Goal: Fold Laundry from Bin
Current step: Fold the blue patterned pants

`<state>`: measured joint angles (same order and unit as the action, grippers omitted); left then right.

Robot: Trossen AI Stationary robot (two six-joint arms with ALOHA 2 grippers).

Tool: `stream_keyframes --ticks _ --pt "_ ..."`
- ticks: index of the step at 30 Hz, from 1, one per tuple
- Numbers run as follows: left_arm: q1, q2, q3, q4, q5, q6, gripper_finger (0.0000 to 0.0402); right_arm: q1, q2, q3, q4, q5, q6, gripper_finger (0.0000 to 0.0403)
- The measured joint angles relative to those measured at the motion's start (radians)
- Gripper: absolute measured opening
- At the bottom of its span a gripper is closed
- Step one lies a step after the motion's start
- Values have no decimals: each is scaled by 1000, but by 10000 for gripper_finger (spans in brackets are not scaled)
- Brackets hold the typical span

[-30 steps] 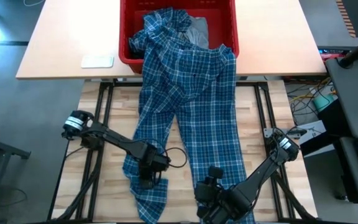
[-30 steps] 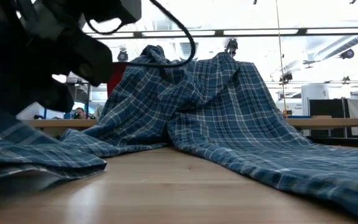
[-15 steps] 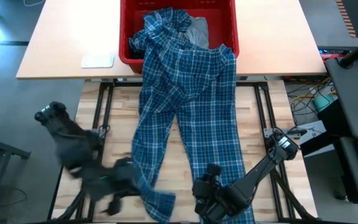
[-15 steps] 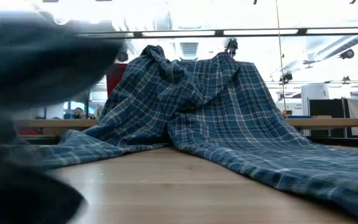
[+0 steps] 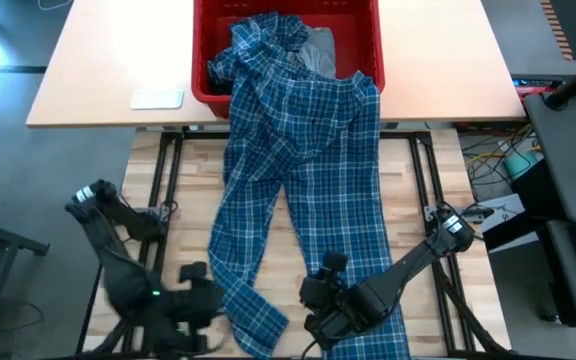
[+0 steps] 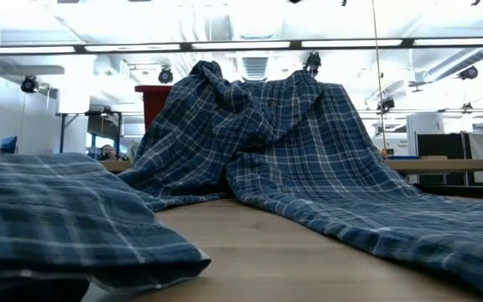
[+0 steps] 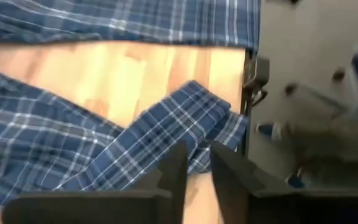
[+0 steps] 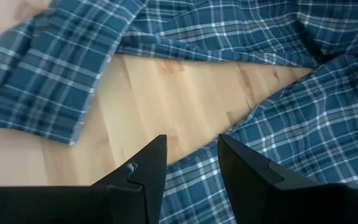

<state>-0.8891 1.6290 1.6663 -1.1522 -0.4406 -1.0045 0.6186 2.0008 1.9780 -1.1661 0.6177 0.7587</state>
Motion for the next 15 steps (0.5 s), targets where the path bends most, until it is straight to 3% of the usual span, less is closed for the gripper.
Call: stream_keyframes --ticks 9,15 --pt "270 186 0 192 402 419 218 36 -1 52 -10 -99 56 137" --pt "412 326 1 262 628 659 257 98 -1 83 -19 -132 114 137"
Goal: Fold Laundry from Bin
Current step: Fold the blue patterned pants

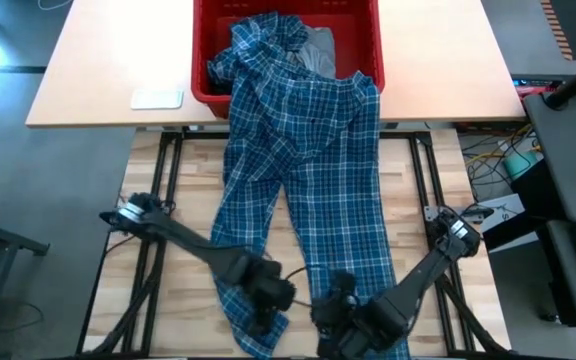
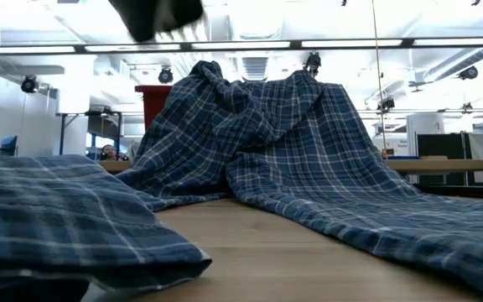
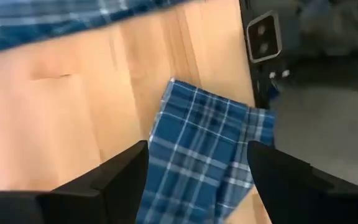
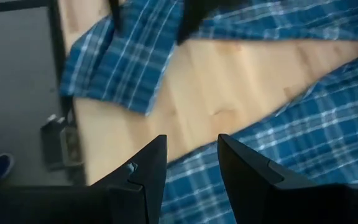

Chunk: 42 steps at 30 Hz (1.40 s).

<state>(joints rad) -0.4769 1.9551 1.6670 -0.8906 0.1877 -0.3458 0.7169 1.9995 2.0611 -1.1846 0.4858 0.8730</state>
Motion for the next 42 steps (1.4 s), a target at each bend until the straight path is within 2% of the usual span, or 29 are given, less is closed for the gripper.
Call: stream_keyframes --ticks 3,6,12,18,21,26,27,31,36,42 --pt "34 77 0 -11 68 97 255 33 0 13 -35 -2 44 137" --pt "46 146 0 -17 91 156 248 58 -4 15 -98 3 105 137" --pt "49 234 -1 -57 92 168 240 85 -4 14 -176 5 179 137" --pt "42 247 2 -61 136 169 223 83 -4 14 -179 10 167 137" --pt "34 244 2 -60 160 164 174 84 -4 14 -190 12 164 137" --pt "22 242 1 -50 170 141 30 84 -4 14 -231 12 173 137" --pt "22 238 1 -47 170 123 15 84 -5 13 -240 12 176 137" --pt "9 187 31 -59 129 96 6 84 -18 13 -273 13 207 137" --pt "-37 49 109 -108 47 30 1 88 -38 13 -290 13 228 137" --pt "-153 -160 142 -157 -106 -176 0 90 -49 13 -309 15 215 137"
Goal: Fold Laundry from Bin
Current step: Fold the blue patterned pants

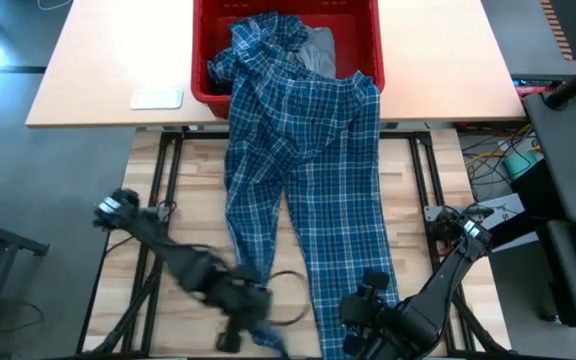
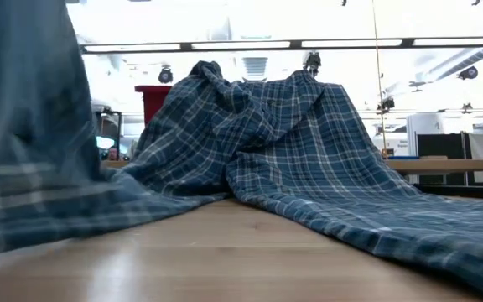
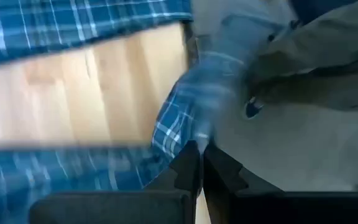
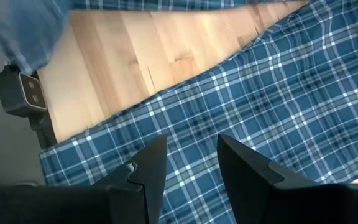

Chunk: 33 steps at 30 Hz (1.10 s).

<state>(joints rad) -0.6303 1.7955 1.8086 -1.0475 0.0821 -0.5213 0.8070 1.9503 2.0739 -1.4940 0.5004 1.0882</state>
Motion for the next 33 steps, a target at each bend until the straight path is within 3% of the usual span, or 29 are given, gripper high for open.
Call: stream_keyframes --ticks 4,7,11,16,19,23,26,31,33 --pt "-117 -75 -31 -162 -66 -191 0 -1 0 0 -3 2 -25 137" --pt "-215 -98 -101 -192 -71 -322 0 -2 0 0 -4 25 -27 137" --pt "-319 -97 -256 -102 -57 -462 0 -2 0 0 -3 51 -25 137" --pt "-396 -95 -488 128 -39 -667 0 -2 0 0 4 50 -26 137" --pt "-415 -95 -564 173 49 -741 7 -2 0 0 9 50 -30 137" --pt "-430 -104 -580 138 176 -784 50 -2 0 0 12 50 -31 137" --pt "-437 -130 -541 79 184 -797 99 -6 0 -3 36 51 -34 137" --pt "-422 -193 -452 -29 -17 -833 176 -37 0 -36 169 71 -91 137" --pt "-408 -233 -440 -27 -42 -865 198 -60 0 -55 241 69 -139 137"
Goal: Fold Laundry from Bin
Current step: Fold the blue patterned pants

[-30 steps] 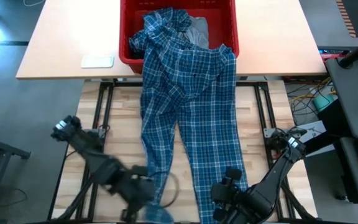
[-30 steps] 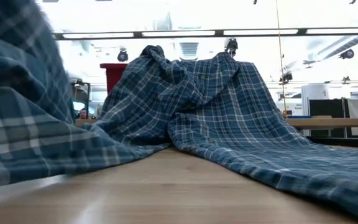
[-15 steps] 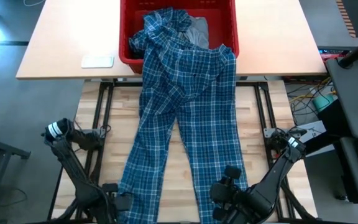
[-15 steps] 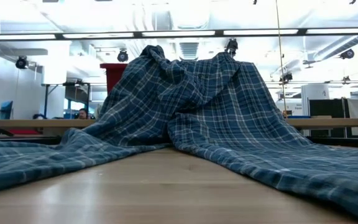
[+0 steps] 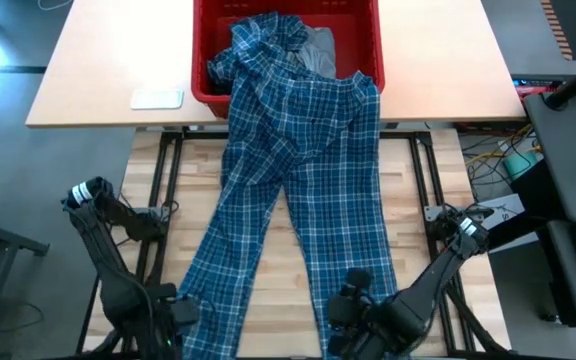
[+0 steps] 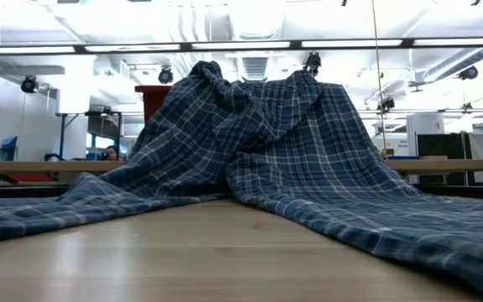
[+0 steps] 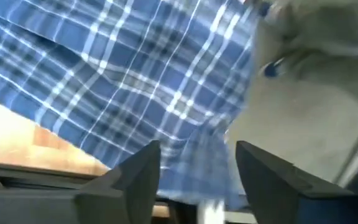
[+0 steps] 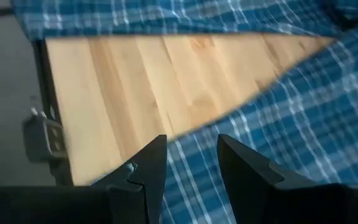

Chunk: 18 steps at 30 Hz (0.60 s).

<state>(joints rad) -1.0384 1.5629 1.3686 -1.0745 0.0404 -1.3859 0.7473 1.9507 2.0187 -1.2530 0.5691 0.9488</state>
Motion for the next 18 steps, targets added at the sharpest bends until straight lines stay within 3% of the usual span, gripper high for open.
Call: stream_keyframes --ticks 3,9,13,18 --pt "10 -40 4 -10 -17 -37 222 -44 1 -30 63 -1 -55 137" --pt "38 -87 -56 -15 -215 -109 232 -186 1 -131 257 19 -203 137" --pt "73 -101 -197 39 -242 -179 225 -313 1 -250 535 -21 -345 137" --pt "113 -111 -419 234 -245 -286 218 -487 2 -396 900 -147 -466 136"
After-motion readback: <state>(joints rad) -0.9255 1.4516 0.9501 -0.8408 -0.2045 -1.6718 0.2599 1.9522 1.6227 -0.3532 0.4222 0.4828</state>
